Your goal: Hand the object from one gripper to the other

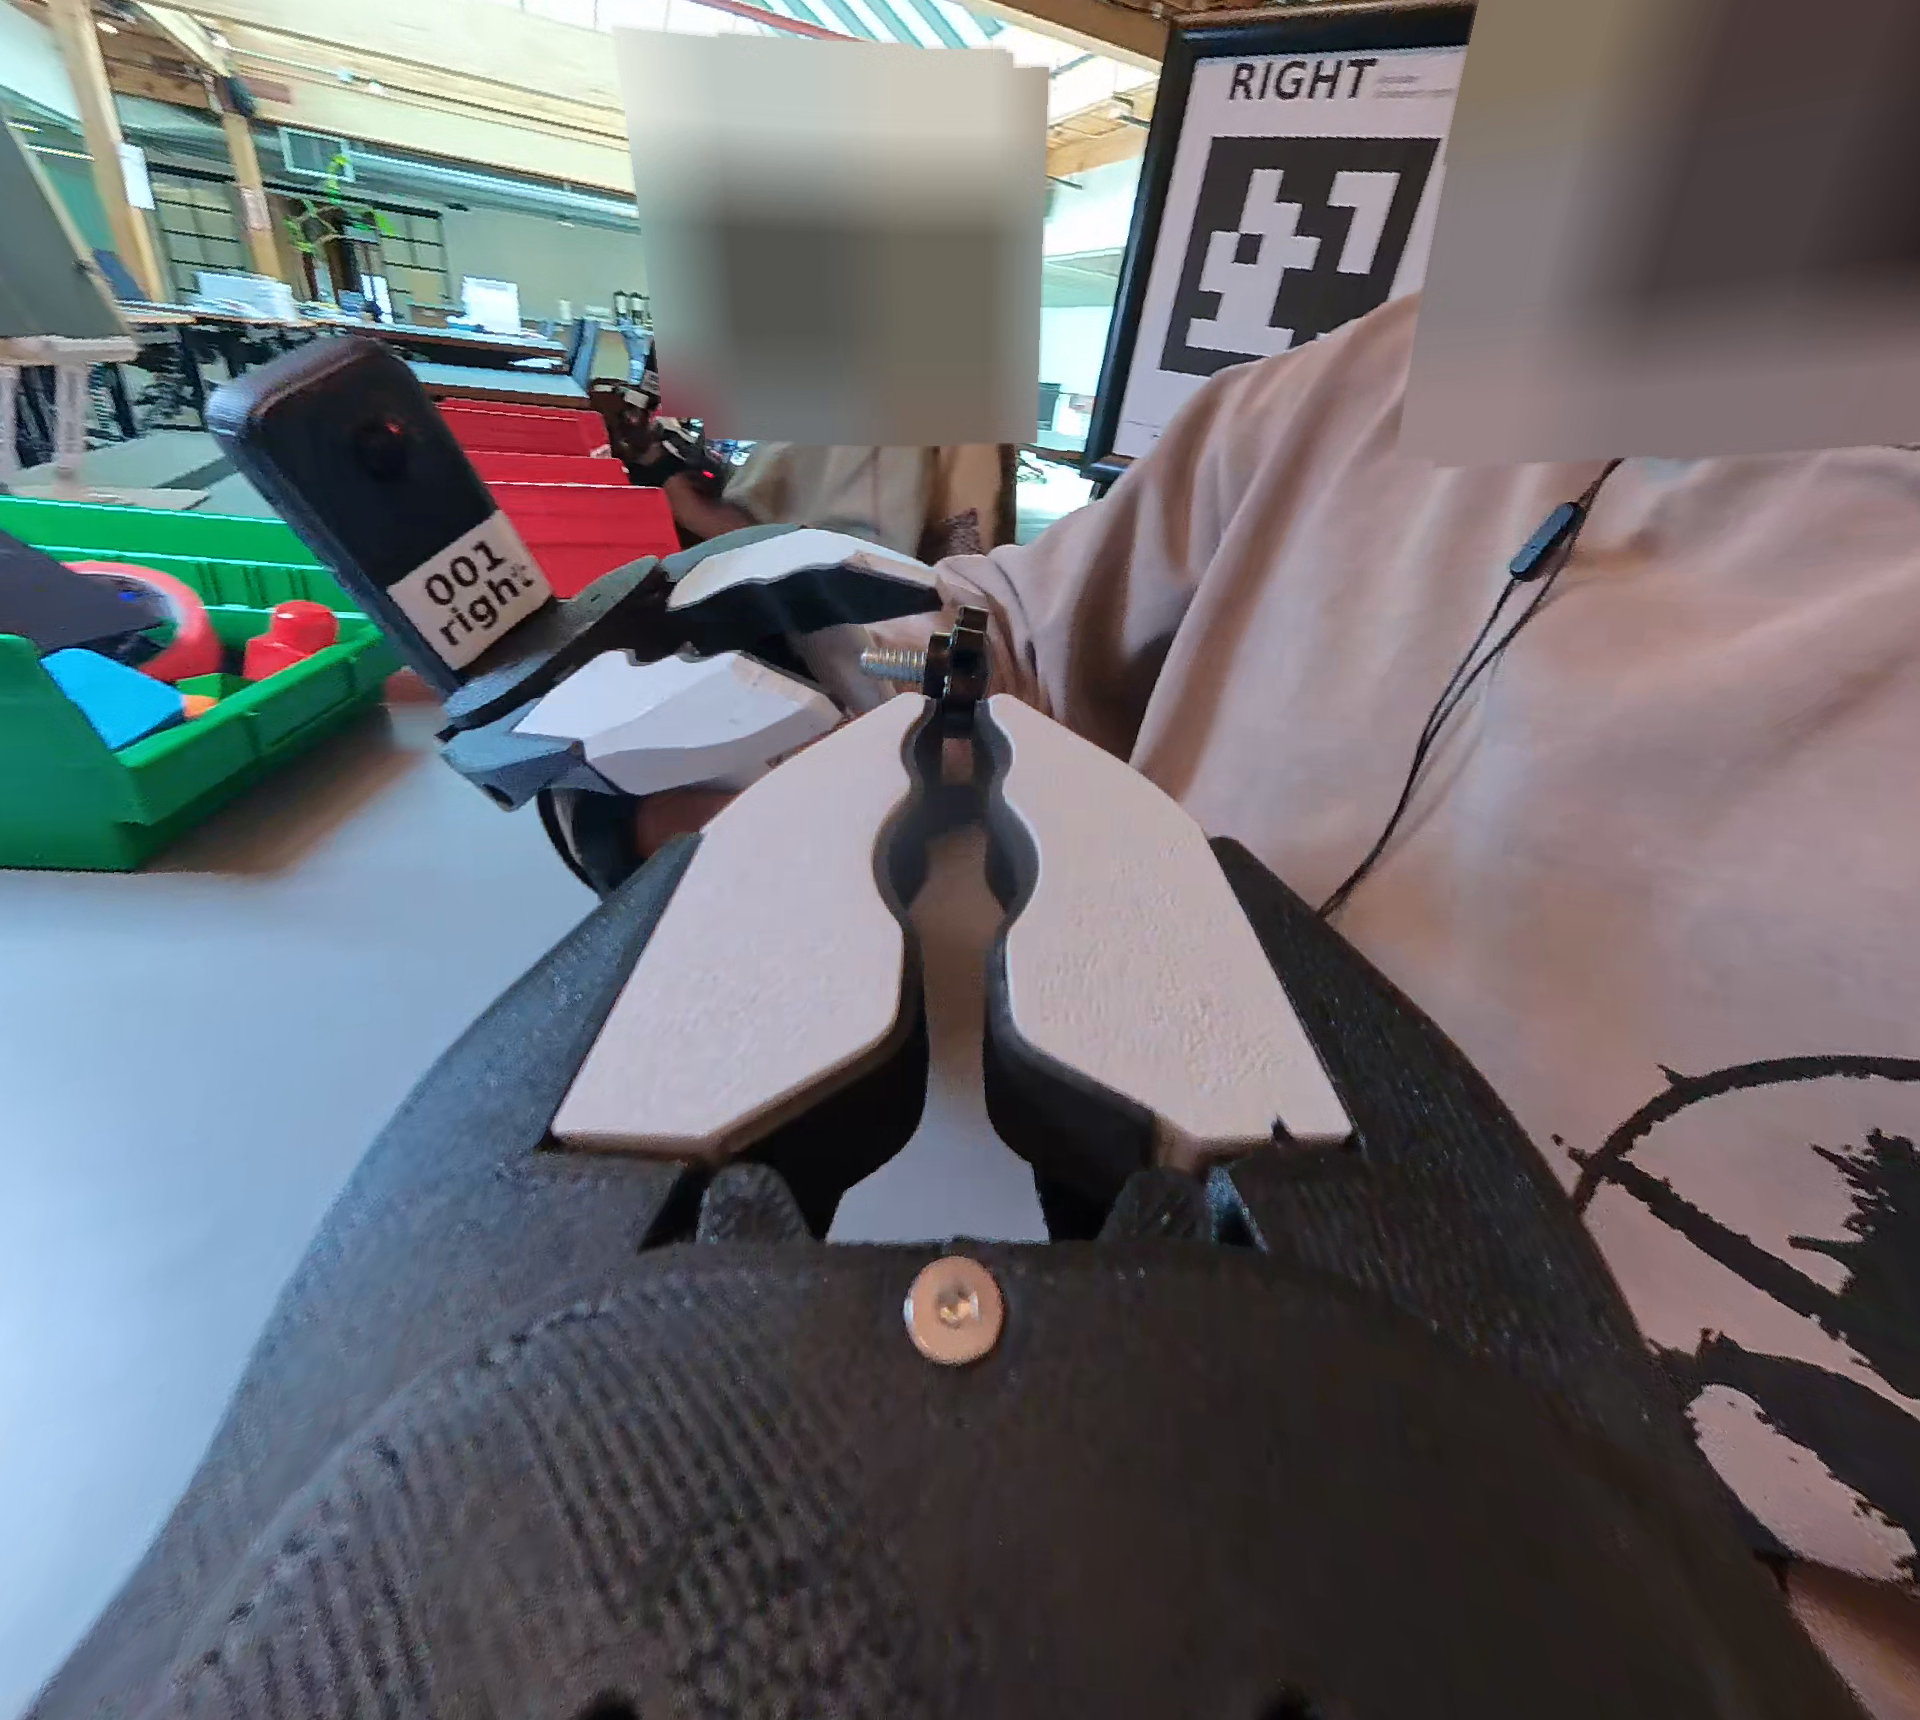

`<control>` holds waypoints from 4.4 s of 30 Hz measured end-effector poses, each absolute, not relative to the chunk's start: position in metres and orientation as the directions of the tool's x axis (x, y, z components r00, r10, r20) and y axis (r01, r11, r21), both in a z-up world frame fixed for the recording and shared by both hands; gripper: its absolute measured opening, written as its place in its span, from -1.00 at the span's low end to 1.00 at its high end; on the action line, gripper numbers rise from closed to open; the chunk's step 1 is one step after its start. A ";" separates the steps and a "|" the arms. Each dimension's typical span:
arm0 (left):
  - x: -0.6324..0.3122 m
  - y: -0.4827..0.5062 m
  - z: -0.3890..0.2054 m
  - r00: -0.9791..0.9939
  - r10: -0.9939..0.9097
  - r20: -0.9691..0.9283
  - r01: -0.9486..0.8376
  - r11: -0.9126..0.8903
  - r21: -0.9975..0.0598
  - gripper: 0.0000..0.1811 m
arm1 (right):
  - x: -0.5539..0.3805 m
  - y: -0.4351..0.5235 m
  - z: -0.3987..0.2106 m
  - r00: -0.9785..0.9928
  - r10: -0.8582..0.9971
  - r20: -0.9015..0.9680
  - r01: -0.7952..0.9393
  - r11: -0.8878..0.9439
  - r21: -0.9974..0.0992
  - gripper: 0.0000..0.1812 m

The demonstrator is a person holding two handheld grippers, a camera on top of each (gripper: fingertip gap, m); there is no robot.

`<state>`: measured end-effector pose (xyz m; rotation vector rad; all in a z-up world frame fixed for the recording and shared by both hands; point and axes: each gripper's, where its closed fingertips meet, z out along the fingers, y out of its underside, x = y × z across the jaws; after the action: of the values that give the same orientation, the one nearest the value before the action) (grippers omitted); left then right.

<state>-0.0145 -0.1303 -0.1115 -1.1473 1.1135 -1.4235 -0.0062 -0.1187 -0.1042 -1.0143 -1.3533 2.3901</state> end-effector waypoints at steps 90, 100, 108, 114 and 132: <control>-0.022 -0.068 -0.131 0.137 -0.854 0.502 0.201 -0.473 -0.858 -0.85 | -0.032 -0.060 -0.121 0.130 0.762 0.635 0.027 0.637 -0.770 -0.88; -0.022 -0.070 -0.136 0.247 -0.922 0.298 0.085 -0.285 -0.955 -0.93 | -0.032 -0.064 -0.123 0.068 0.820 0.569 0.011 0.570 -0.822 -0.86; -0.033 -0.061 -0.135 0.442 -0.881 -0.169 -0.110 0.134 -0.985 -0.94 | -0.033 -0.071 -0.119 -0.235 0.962 -0.138 -0.005 -0.143 -0.990 -0.43; -0.029 -0.063 -0.140 0.460 -0.780 -0.423 -0.268 0.332 -0.904 -0.94 | -0.040 -0.078 -0.127 -0.250 0.952 -0.176 0.025 -0.175 -0.984 -0.59; -0.030 -0.064 -0.120 0.257 -0.899 0.356 0.198 -0.312 -0.929 -0.74 | -0.031 -0.060 -0.122 0.116 0.728 0.675 0.064 0.673 -0.737 -0.74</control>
<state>-0.0297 -0.0644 -0.1199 -1.4593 0.6952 -1.2925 -0.0308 -0.0599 -0.1216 -0.7215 -1.3888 0.5538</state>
